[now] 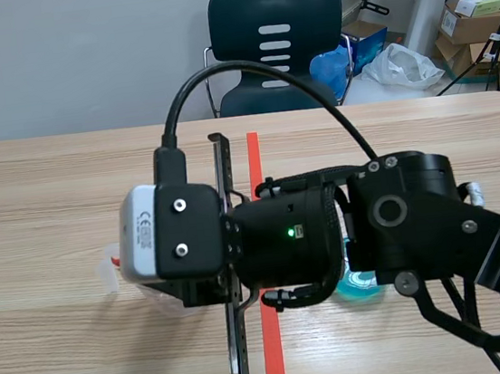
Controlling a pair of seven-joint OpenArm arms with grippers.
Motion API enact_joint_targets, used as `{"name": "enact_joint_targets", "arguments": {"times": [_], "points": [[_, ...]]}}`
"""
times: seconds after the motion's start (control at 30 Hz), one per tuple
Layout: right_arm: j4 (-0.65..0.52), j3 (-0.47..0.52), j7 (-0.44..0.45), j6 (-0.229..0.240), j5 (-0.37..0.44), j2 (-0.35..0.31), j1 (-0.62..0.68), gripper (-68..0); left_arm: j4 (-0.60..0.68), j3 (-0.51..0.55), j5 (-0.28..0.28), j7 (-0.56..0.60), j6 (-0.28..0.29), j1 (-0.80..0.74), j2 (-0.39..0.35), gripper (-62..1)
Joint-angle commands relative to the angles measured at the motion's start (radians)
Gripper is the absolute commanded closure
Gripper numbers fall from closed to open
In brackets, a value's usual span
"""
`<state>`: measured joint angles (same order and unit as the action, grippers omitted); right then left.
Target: Do the redox reaction experiment
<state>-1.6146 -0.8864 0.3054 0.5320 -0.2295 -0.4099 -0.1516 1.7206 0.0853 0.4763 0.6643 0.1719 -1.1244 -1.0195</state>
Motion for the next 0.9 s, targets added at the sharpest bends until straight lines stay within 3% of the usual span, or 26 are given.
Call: {"name": "enact_joint_targets", "arguments": {"times": [0.0, 0.5, 0.87], "points": [[-0.004, 0.021, 0.013, -0.008, 0.019, 0.002, -0.018, -1.0, 0.012, -0.001, 0.002, 0.021, 0.002, -0.003, 0.008, -62.3], [-0.004, 0.124, 0.011, -0.008, 0.137, -0.003, -0.018, -1.0, 0.012, -0.001, 0.002, 0.021, 0.002, -0.003, 0.008, -62.3], [-0.004, 0.127, -0.011, -0.008, 0.279, -0.017, -0.017, -1.0, 0.012, -0.001, 0.002, 0.021, 0.002, -0.003, 0.008, -62.3]]}}
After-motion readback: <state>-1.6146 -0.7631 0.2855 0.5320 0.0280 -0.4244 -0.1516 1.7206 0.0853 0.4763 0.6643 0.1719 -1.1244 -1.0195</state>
